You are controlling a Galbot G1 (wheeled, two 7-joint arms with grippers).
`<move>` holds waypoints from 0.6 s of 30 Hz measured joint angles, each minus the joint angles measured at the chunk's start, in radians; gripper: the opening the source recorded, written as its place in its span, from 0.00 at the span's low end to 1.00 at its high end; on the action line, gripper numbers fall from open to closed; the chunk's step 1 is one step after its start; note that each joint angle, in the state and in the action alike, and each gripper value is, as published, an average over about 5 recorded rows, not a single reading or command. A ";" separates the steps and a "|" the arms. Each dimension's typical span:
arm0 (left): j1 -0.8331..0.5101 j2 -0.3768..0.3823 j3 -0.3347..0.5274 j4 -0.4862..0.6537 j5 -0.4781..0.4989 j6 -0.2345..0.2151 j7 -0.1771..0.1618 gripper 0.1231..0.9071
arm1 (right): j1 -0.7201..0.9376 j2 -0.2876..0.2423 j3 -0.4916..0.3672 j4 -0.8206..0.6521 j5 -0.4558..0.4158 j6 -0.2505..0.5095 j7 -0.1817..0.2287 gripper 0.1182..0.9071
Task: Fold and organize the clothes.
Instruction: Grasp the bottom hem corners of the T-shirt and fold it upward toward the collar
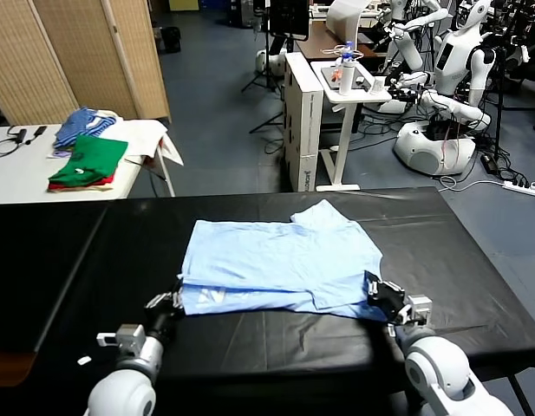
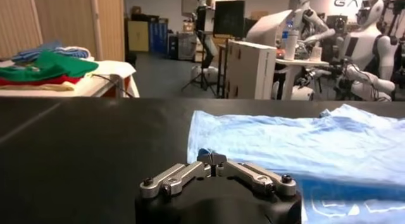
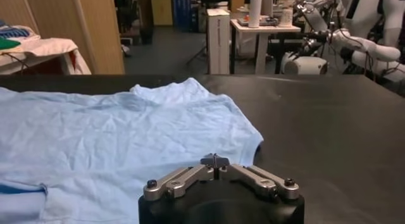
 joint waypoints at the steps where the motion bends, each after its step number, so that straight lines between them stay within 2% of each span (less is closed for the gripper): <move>1: -0.001 0.002 0.000 0.000 0.000 0.002 -0.001 0.03 | -0.006 -0.003 0.006 0.007 0.003 -0.011 -0.010 0.24; 4: 0.006 0.002 -0.006 -0.008 0.003 0.007 -0.003 0.06 | -0.028 -0.015 0.025 0.033 0.008 -0.040 -0.033 0.48; 6: 0.016 -0.001 -0.014 -0.019 0.004 0.010 -0.005 0.16 | -0.049 -0.025 0.041 0.055 0.010 -0.055 -0.039 0.65; 10: 0.046 -0.007 -0.036 -0.048 0.001 0.021 -0.004 0.50 | -0.108 -0.043 0.079 0.106 0.011 -0.072 -0.039 0.94; 12: 0.066 -0.008 -0.047 -0.066 -0.002 0.026 -0.004 0.69 | -0.143 -0.049 0.098 0.131 0.009 -0.075 -0.039 0.98; 15: 0.098 -0.011 -0.056 -0.090 -0.012 0.036 -0.005 0.90 | -0.196 -0.054 0.125 0.163 0.006 -0.075 -0.043 1.00; 18: 0.131 -0.015 -0.057 -0.111 -0.024 0.045 -0.005 0.98 | -0.245 -0.058 0.148 0.189 0.005 -0.073 -0.049 1.00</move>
